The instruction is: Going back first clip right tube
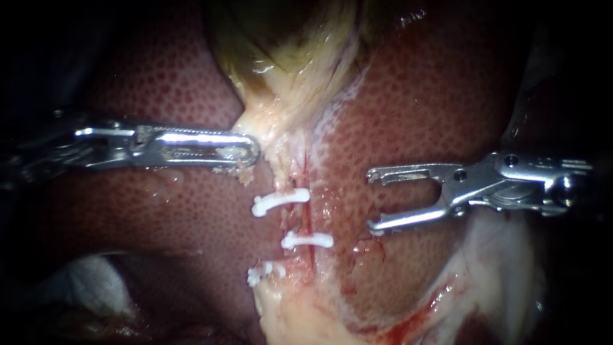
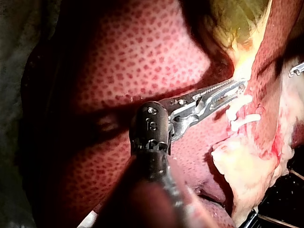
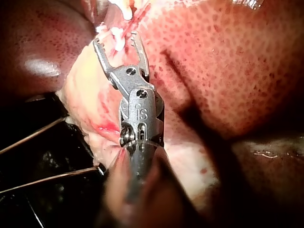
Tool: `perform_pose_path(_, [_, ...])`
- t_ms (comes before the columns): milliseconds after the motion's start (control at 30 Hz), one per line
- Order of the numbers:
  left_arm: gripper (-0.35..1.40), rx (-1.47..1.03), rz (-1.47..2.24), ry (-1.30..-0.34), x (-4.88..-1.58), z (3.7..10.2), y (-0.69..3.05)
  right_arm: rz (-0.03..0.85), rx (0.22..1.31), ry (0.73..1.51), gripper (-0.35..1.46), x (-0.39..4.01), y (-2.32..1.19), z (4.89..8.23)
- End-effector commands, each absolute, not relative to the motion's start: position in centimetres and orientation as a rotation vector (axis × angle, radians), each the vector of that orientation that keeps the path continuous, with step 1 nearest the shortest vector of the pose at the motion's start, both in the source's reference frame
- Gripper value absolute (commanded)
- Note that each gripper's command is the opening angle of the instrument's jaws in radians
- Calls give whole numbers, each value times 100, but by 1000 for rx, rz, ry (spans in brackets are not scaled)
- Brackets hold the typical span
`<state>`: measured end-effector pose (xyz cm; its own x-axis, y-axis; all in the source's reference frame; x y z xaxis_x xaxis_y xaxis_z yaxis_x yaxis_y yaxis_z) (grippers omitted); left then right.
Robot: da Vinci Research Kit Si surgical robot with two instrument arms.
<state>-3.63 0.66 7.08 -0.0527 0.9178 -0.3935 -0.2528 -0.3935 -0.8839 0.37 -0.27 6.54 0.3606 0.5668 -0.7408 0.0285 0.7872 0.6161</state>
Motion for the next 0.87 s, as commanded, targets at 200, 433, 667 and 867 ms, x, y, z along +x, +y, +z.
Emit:
perform_pose_path(200, [-35,-1269,1633,-814,-391,732,52,375,599,1164,49,37,-27,655])
perform_pose_path(433, [-35,-1268,1639,-819,-401,738,52,375,600,1164,49,36,-27,653])
perform_pose_path(667, [-35,-1268,1639,-818,-403,738,53,375,600,1164,49,36,-27,652])
perform_pose_path(867, [-35,-1268,1639,-818,-402,738,53,374,600,1165,49,35,-27,652])
